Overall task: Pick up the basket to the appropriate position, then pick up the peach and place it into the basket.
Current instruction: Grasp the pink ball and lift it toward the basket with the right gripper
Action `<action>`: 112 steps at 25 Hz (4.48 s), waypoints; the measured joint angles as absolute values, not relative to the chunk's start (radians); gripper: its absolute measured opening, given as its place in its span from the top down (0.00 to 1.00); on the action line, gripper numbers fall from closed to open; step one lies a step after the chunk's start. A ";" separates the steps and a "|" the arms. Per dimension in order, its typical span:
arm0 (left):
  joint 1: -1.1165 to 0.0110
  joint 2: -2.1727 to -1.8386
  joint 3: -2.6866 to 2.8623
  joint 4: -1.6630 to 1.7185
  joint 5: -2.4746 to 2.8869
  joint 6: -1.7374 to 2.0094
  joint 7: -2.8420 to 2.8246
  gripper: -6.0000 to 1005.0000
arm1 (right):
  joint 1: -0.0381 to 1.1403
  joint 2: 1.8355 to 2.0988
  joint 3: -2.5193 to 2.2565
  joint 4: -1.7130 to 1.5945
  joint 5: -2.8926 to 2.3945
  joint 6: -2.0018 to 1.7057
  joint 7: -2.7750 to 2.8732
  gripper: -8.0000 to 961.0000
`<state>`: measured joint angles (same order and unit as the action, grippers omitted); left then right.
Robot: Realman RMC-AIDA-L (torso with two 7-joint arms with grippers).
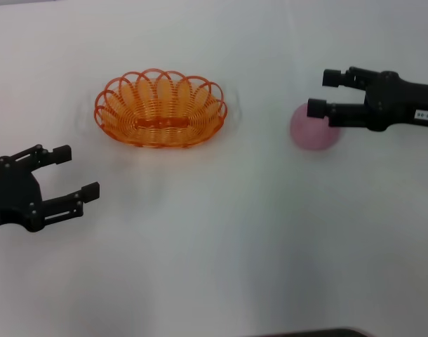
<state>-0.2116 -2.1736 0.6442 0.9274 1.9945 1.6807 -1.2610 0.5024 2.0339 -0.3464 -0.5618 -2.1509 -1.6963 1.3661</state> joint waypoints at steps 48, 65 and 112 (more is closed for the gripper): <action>-0.238 -2.169 0.646 0.869 1.996 1.700 -1.284 0.18 | 0.842 2.039 -0.905 -0.992 -2.707 -1.632 2.153 0.12; -0.245 -2.166 0.647 0.841 1.996 1.691 -1.287 0.18 | 0.878 2.047 -0.993 -0.820 -2.748 -1.485 2.157 0.18; -0.259 -2.166 0.653 0.813 2.018 1.678 -1.289 0.18 | 0.879 2.049 -1.025 -0.807 -2.749 -1.462 2.144 0.89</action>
<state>-0.2591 -2.1660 0.6535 0.8129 2.0179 1.6780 -1.2893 0.8790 2.0494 -1.0247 -0.8068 -2.7488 -1.4618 2.1443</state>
